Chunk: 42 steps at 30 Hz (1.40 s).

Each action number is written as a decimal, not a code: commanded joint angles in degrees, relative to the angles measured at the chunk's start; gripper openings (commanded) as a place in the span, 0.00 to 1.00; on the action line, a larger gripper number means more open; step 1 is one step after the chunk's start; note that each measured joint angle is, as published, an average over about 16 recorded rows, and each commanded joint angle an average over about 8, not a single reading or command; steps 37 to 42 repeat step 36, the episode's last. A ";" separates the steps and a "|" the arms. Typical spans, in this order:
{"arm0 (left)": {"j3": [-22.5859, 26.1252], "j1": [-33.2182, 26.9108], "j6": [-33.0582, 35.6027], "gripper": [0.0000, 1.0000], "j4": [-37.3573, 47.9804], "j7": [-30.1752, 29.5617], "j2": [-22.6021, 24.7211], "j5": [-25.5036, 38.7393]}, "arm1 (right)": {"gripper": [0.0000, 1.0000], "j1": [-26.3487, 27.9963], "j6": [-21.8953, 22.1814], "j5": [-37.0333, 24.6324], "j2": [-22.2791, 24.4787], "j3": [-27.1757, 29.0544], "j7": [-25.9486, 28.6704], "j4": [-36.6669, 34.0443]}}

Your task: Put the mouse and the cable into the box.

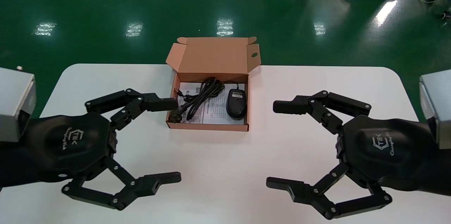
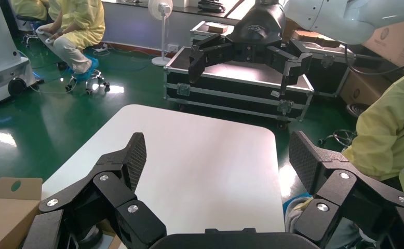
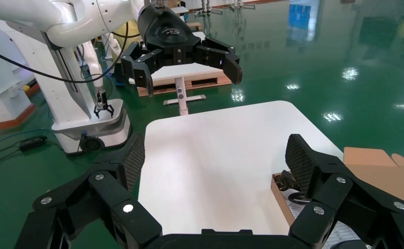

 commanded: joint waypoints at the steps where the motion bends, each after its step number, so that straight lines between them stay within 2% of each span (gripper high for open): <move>1: -0.01 -0.01 -0.01 1.00 0.04 0.01 0.01 0.01 | 1.00 0.02 0.01 -0.02 -0.03 -0.01 -0.05 -0.06; 42: -0.05 -0.03 -0.06 1.00 0.18 0.10 0.06 0.05 | 1.00 0.13 0.09 -0.12 -0.15 -0.02 -0.21 -0.29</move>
